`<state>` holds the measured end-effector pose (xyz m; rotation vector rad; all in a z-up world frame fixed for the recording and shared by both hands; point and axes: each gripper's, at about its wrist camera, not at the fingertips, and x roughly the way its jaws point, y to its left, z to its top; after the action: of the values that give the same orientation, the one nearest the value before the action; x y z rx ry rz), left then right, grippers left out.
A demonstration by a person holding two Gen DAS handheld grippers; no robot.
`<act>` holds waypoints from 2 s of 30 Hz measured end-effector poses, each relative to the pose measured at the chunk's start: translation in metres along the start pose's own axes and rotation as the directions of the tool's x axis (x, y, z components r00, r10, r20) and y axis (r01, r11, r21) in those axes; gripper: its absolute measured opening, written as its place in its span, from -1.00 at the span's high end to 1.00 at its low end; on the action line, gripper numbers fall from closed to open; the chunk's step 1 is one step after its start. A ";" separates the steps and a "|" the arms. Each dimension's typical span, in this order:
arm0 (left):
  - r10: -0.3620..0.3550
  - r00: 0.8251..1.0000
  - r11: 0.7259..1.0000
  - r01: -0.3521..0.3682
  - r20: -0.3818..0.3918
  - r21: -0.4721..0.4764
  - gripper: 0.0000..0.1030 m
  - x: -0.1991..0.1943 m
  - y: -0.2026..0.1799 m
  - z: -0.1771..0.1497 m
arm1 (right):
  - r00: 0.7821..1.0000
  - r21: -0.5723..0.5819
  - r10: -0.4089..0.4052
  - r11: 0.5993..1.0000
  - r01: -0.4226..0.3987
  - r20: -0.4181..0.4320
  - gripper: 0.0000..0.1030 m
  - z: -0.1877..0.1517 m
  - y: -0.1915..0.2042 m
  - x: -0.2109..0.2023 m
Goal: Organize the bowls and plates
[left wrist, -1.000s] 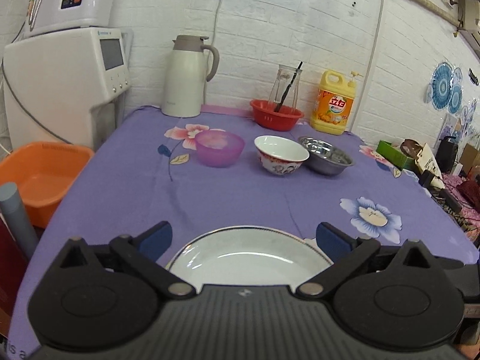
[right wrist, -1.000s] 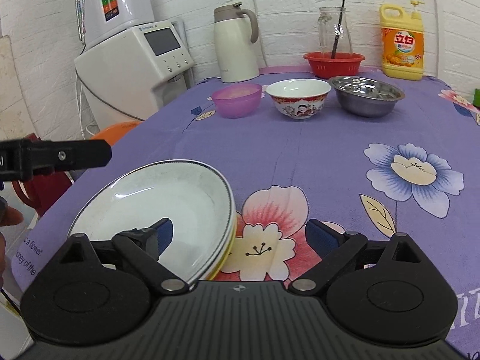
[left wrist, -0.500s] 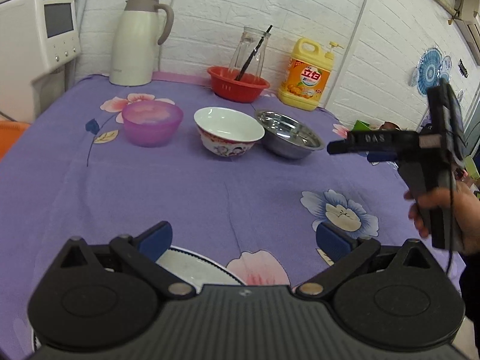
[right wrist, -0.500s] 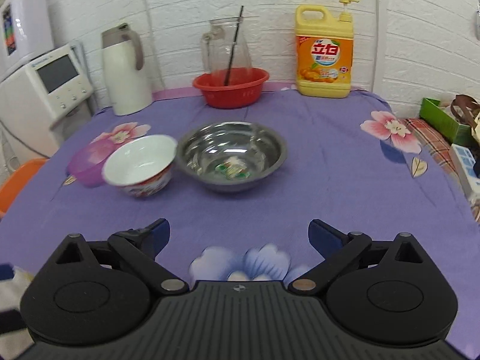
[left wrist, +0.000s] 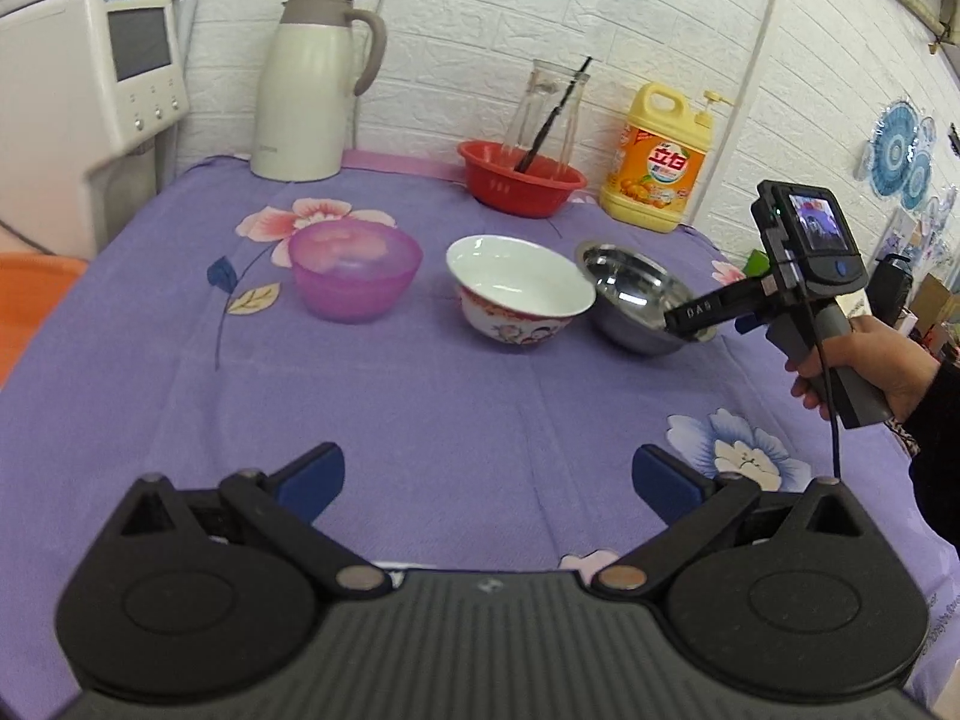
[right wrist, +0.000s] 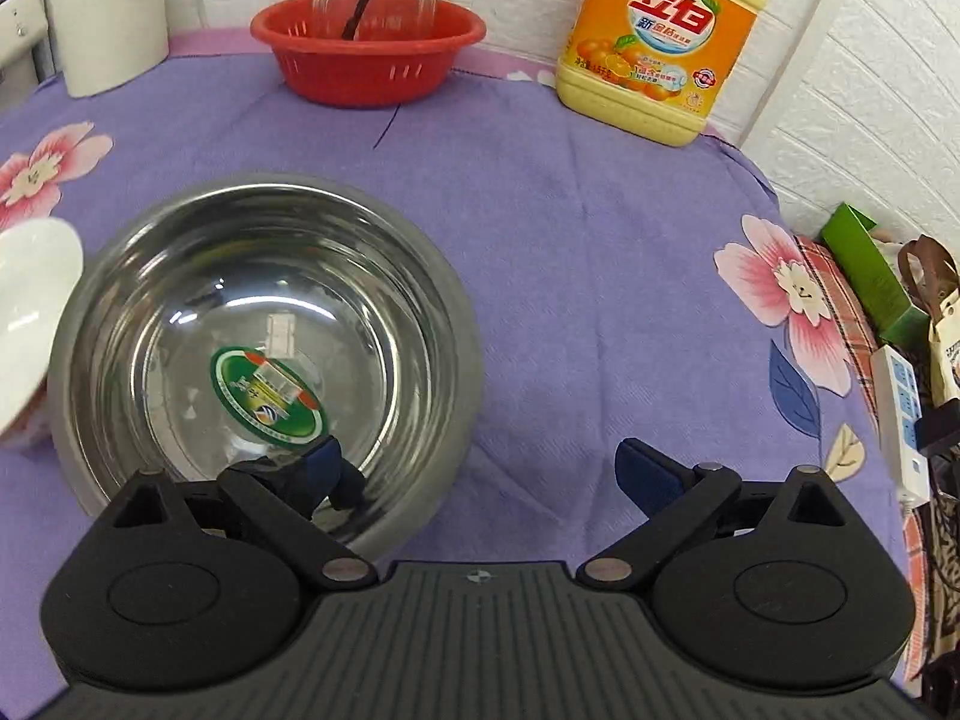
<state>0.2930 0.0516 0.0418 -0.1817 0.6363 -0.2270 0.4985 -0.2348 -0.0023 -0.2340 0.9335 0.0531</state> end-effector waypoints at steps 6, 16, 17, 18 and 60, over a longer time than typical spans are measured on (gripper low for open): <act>-0.091 0.996 0.996 0.092 -0.025 0.021 -0.97 0.013 -0.021 0.017 | 0.993 -0.128 0.047 0.990 -0.060 -0.105 -1.00 -0.025 -0.004 -0.030; -0.166 0.978 0.980 0.149 -0.129 -0.131 -0.97 0.112 -0.069 0.039 | 0.987 0.005 0.098 0.995 -0.099 0.125 -1.00 -0.060 -0.010 -0.048; -0.156 0.979 0.981 0.138 -0.134 -0.134 -0.97 0.122 -0.073 0.041 | 0.985 0.015 0.089 0.996 -0.092 0.151 -1.00 -0.063 -0.007 -0.045; -0.135 0.980 0.984 0.115 -0.144 -0.137 -0.97 0.132 -0.077 0.042 | 0.982 0.017 0.076 0.997 -0.080 0.170 -1.00 -0.066 -0.004 -0.043; -0.198 0.951 0.965 0.232 -0.237 0.126 0.06 0.042 -0.125 -0.041 | 0.926 0.117 0.286 0.940 -0.321 0.246 -0.80 -0.208 0.026 -0.158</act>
<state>0.2817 -0.0835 0.0151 -0.0778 0.8196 -0.5111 0.2364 -0.2465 0.0005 0.0642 0.7358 0.2886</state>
